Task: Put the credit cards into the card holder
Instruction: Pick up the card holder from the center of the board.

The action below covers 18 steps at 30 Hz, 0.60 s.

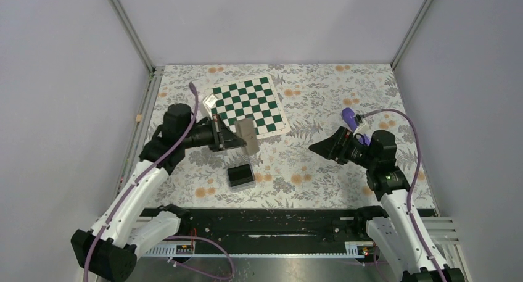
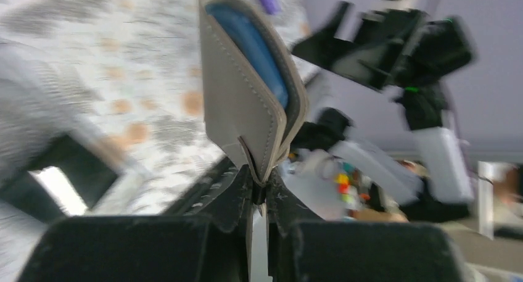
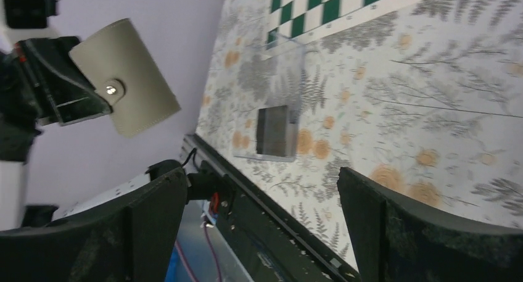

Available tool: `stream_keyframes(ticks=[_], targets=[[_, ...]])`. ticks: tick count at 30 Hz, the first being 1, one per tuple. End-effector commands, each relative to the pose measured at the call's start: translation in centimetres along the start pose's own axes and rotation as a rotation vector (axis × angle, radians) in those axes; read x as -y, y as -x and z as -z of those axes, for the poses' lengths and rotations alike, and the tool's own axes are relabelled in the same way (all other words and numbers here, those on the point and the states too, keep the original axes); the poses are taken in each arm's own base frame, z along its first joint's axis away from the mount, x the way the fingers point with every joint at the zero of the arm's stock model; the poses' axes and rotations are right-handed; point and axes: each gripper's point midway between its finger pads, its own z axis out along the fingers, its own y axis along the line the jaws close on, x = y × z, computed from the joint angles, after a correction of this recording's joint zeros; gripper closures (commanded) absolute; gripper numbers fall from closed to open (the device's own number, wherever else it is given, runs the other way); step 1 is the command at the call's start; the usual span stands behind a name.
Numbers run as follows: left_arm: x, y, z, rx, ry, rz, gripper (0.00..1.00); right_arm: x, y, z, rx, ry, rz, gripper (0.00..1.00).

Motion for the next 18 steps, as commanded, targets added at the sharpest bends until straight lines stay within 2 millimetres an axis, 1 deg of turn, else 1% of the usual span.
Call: stream_keyframes(ticks=[1,2,3,4,8,11,14,18], targets=[[10.0,0.0,0.6,-0.030,-0.477,-0.012,1.00,-6.1,-0.7,0.1,-0.050,0.278,0.002,0.03],[11.1,-0.3,0.7,-0.039,-0.527,-0.004,1.00,-7.2,-1.0,0.0,-0.059,0.328,0.012,0.04],[11.9,-0.6,0.7,-0.053,-0.569,-0.009,1.00,-7.9,-1.7,-0.2,-0.084,0.359,-0.001,0.04],[12.9,-0.9,0.9,-0.061,-0.618,-0.027,1.00,-9.2,-1.8,-0.2,-0.086,0.416,0.008,0.04],[14.8,-2.2,0.8,-0.120,-0.700,-0.045,1.00,-12.5,-2.9,-0.3,-0.141,0.555,-0.012,0.06],[15.3,-2.8,0.8,-0.150,-0.715,-0.052,1.00,-14.9,-2.8,0.0,-0.155,0.655,-0.020,0.08],[15.3,-3.0,0.7,-0.154,-0.713,-0.047,1.00,-17.0,-2.3,0.9,-0.151,0.755,-0.027,0.09],[15.2,-3.3,0.7,-0.157,-0.713,-0.042,1.00,-18.8,-2.8,1.5,-0.191,0.814,-0.018,0.14]])
